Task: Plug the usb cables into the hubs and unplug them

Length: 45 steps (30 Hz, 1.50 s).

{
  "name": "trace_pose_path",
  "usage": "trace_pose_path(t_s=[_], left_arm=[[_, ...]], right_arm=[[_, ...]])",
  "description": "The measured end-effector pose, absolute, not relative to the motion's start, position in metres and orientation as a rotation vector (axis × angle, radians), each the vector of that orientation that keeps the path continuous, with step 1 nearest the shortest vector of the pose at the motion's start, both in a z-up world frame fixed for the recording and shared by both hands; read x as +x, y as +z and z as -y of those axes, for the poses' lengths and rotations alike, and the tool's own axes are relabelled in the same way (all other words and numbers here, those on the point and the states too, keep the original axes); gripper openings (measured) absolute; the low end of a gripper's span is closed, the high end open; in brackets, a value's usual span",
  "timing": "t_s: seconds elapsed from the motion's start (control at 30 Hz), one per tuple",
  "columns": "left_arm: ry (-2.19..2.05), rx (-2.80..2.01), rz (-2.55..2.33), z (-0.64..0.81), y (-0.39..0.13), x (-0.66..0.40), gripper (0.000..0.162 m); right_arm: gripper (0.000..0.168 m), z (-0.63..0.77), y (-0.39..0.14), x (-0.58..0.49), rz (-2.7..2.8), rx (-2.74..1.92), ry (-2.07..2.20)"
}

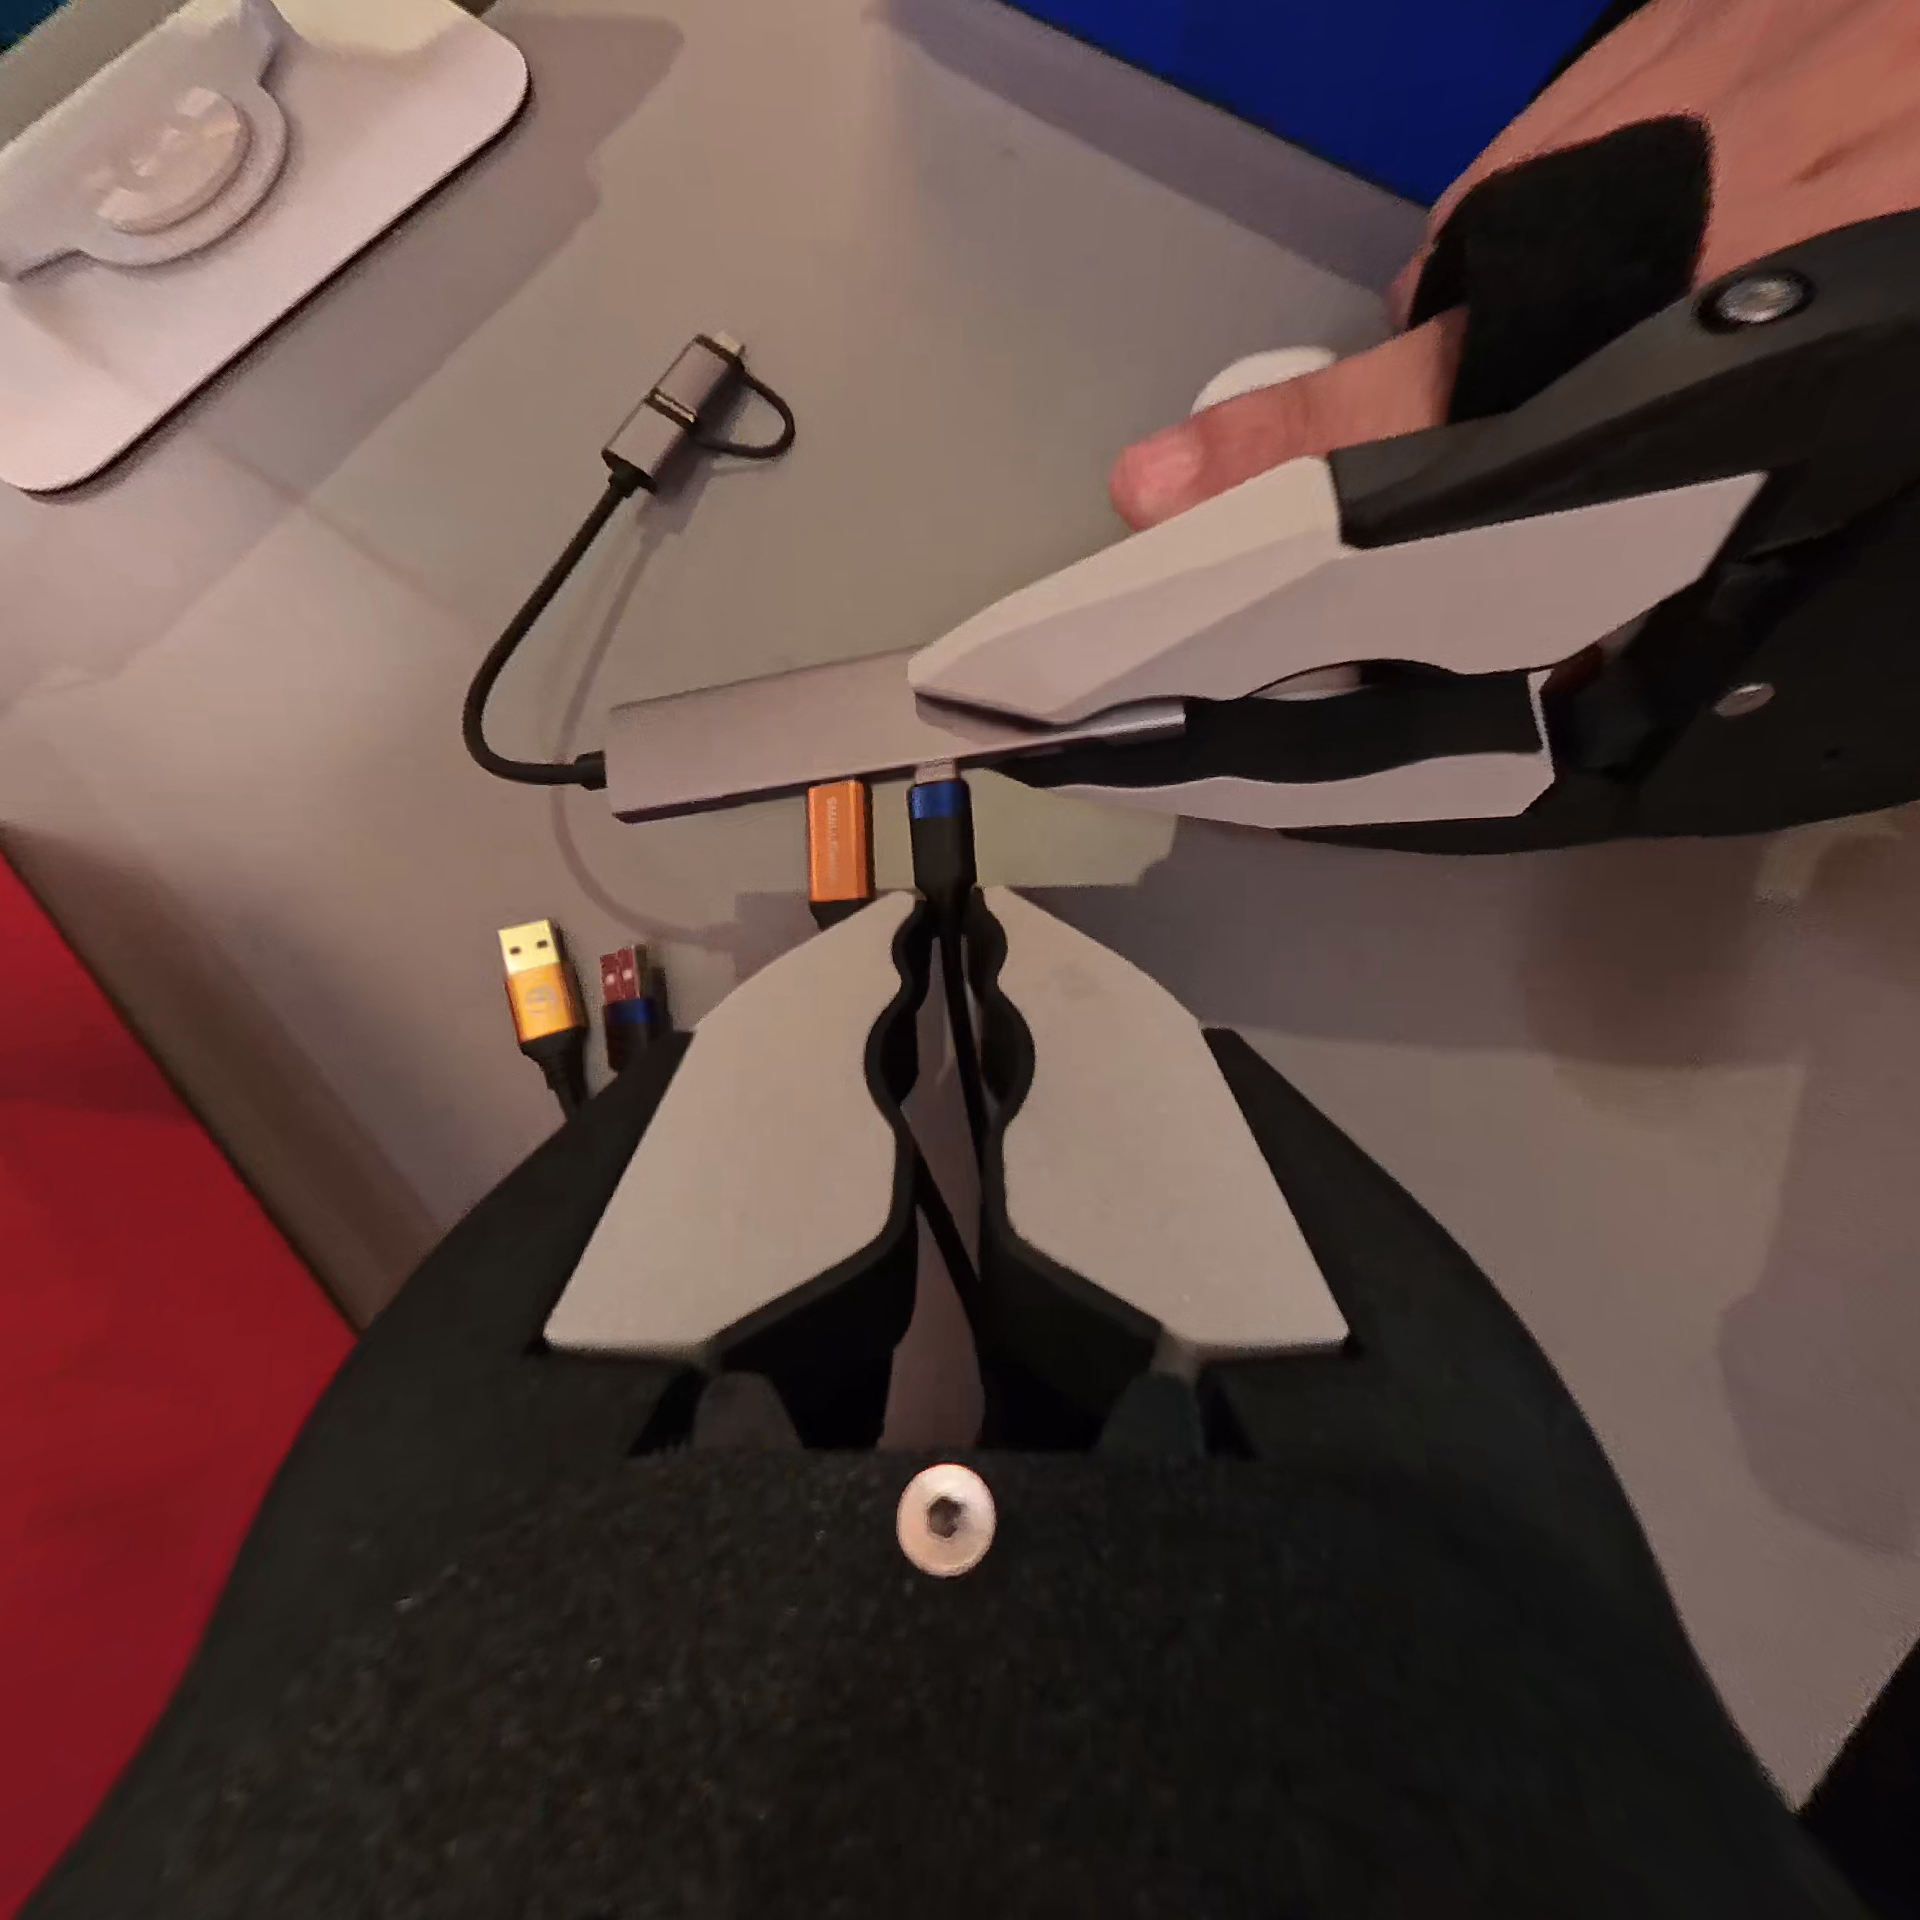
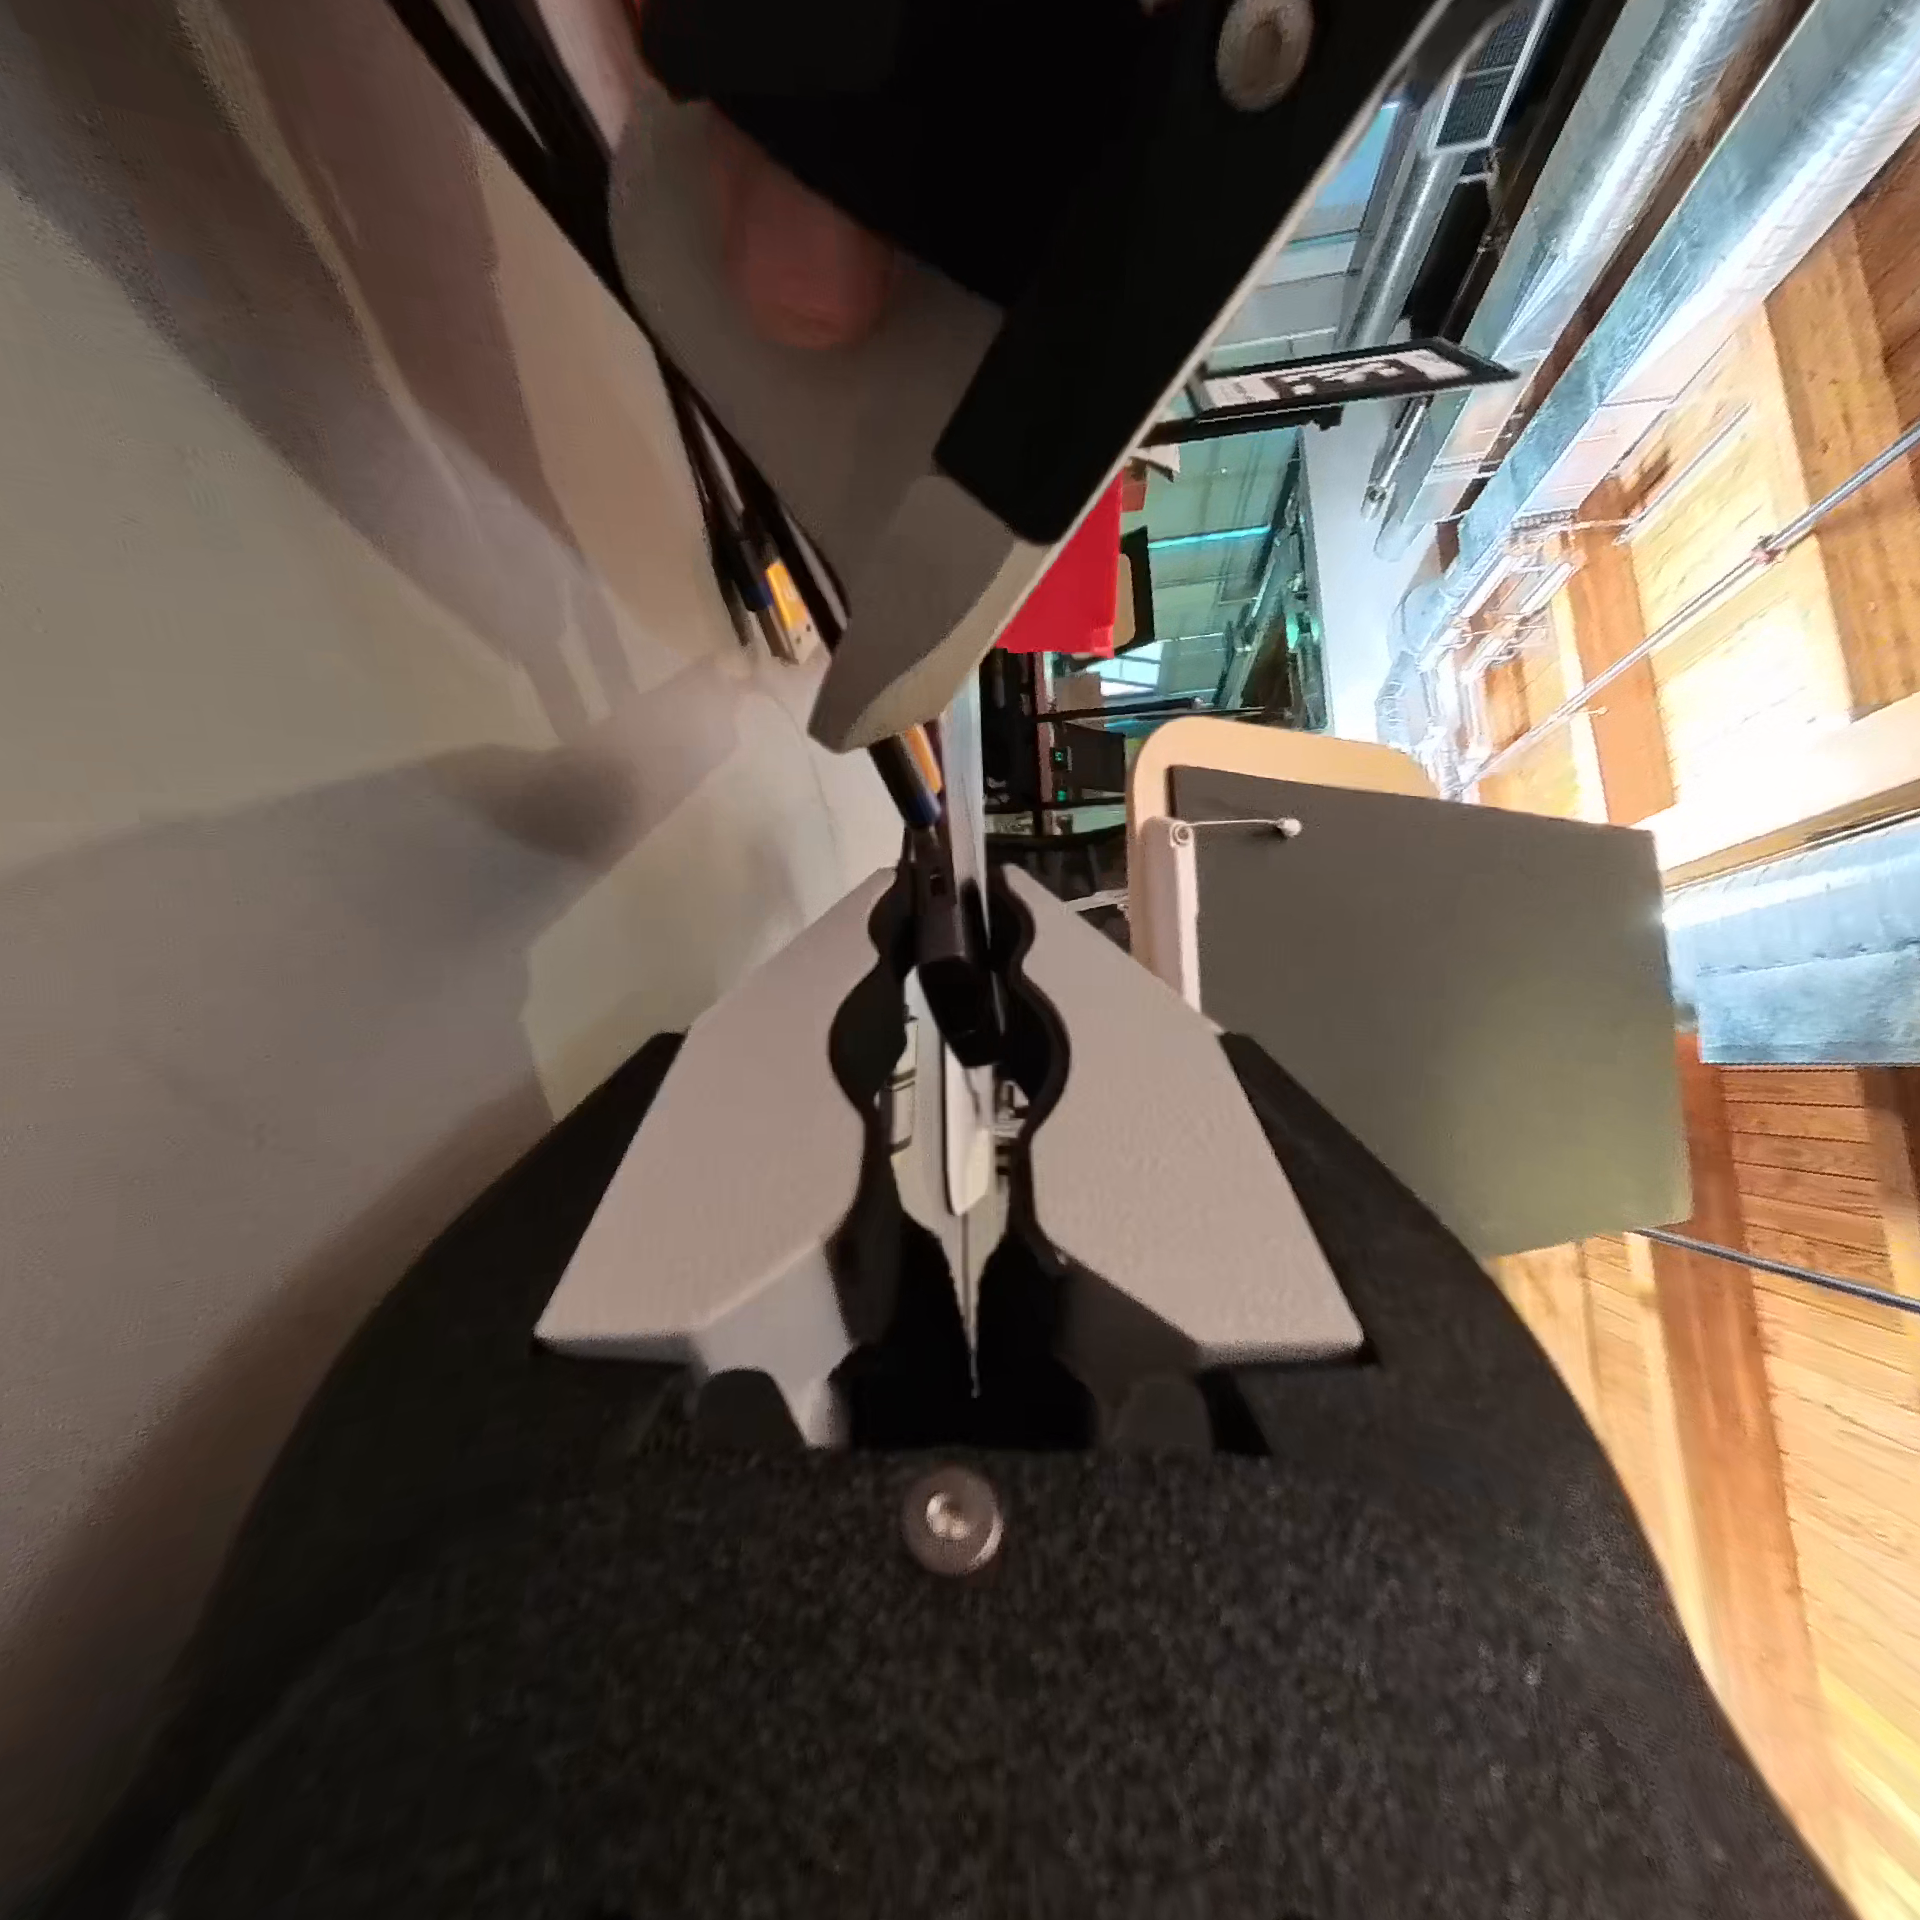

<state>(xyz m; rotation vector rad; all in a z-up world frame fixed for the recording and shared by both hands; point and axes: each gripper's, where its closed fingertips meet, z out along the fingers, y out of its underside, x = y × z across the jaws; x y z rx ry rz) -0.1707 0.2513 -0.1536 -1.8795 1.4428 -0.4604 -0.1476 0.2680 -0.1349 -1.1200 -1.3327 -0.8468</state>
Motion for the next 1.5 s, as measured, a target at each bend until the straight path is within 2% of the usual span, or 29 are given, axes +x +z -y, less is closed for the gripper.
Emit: trace_pose_path(t_s=[0.13, 0.33, 0.43, 0.57, 0.63, 1.07, 1.17, 1.5], left_arm=[[-0.386, -1.834, -1.464, -0.249, -0.16, -0.175, 0.006], [-0.401, -1.802, -1.462, -0.244, -0.17, -0.174, 0.005], [-0.381, -1.777, -1.464, -0.242, -0.169, -0.176, 0.005], [-0.29, -1.674, -1.493, -0.237, -0.16, -0.174, 0.005], [-0.284, -1.652, -1.502, -0.232, -0.159, -0.17, 0.005], [-0.36, -1.607, -1.369, -0.227, -0.143, -0.166, 0.009], [-0.376, -1.62, -1.352, -0.228, -0.143, -0.166, 0.003], [-0.419, -1.652, -1.346, -0.225, -0.143, -0.167, 0.002]], right_arm=[[0.01, -0.263, -0.146, -0.15, 1.362, -1.241, -0.796], [0.038, -0.234, -0.158, -0.143, 1.059, -1.879, -0.234], [0.043, -0.231, -0.154, -0.146, 0.751, -2.12, 0.125], [0.036, -0.237, -0.18, -0.143, 0.654, -2.325, 0.191], [0.024, -0.24, -0.182, -0.15, 0.608, -2.33, 0.238], [0.023, -0.251, -0.146, -0.136, 0.648, -1.984, -0.03], [0.023, -0.25, -0.145, -0.137, 0.671, -1.957, -0.034], [0.023, -0.248, -0.14, -0.143, 0.773, -1.879, -0.162]])
